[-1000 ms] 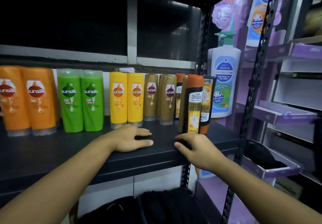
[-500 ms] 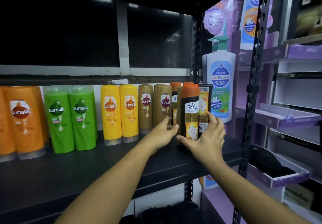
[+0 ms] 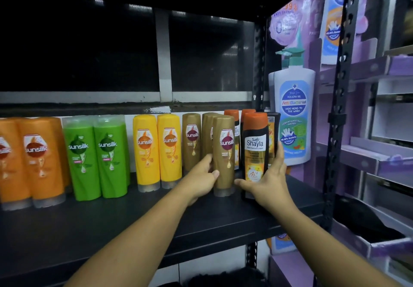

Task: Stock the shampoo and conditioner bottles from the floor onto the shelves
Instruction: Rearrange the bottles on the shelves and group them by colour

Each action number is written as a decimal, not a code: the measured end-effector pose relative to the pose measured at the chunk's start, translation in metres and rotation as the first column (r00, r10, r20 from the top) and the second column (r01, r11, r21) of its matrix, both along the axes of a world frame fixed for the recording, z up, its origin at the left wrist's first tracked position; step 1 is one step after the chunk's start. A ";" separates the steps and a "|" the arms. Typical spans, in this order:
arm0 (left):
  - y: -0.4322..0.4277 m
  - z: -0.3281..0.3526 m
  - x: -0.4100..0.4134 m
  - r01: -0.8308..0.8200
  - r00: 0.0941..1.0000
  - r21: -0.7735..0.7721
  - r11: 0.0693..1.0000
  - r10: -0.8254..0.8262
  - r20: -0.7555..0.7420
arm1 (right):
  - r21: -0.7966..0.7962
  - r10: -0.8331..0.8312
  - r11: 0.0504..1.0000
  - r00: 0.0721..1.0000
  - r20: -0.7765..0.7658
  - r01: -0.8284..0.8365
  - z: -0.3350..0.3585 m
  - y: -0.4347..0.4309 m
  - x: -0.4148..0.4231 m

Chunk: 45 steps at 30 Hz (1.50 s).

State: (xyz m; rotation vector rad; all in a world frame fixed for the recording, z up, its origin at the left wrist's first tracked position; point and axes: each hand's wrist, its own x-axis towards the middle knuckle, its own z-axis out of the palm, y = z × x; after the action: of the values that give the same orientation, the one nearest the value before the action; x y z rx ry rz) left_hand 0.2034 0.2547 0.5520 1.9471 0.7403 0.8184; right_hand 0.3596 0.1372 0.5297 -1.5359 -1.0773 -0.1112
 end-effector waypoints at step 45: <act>0.016 -0.008 -0.010 -0.537 0.718 0.590 0.603 0.694 -0.055 | -0.064 0.150 0.985 0.979 -0.137 -0.160 0.002 0.118 -0.037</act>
State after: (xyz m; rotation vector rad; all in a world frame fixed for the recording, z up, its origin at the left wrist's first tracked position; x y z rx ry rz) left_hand 0.1931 0.2706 0.5441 2.3582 1.5758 1.2953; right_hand 0.3223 0.2551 0.5316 -1.4981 -1.1012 0.1378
